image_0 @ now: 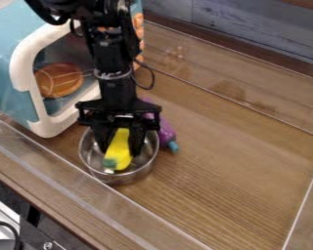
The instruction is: Remove the banana from inside the silver pot and put it on the table
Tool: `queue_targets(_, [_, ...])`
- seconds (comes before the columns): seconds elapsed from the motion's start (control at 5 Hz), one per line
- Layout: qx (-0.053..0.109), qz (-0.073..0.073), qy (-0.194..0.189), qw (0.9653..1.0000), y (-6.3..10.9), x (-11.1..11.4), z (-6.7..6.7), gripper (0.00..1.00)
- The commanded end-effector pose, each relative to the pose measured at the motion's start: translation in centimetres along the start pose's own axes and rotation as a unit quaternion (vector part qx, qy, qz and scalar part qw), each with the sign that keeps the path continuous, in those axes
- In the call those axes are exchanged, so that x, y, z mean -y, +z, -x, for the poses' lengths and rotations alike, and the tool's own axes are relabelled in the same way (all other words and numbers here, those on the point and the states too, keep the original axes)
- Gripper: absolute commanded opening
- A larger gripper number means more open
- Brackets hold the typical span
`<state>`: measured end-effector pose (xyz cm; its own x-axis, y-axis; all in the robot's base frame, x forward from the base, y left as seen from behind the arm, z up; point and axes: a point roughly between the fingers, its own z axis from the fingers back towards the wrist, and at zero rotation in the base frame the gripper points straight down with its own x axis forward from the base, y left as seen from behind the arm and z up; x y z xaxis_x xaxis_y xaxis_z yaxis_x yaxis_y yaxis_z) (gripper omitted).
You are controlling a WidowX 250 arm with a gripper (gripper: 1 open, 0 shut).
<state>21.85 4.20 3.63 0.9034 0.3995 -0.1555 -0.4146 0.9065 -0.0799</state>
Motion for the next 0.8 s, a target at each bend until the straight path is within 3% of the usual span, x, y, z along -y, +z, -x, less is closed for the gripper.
queue_targets(0.0, [0.026, 0.012, -0.004, 0.9996, 2.2, 0.7, -0.4, 0.00])
queue_targets(0.6, [0.030, 0.029, -0.006, 0.9991, 4.7, 1.8, -0.2, 0.00])
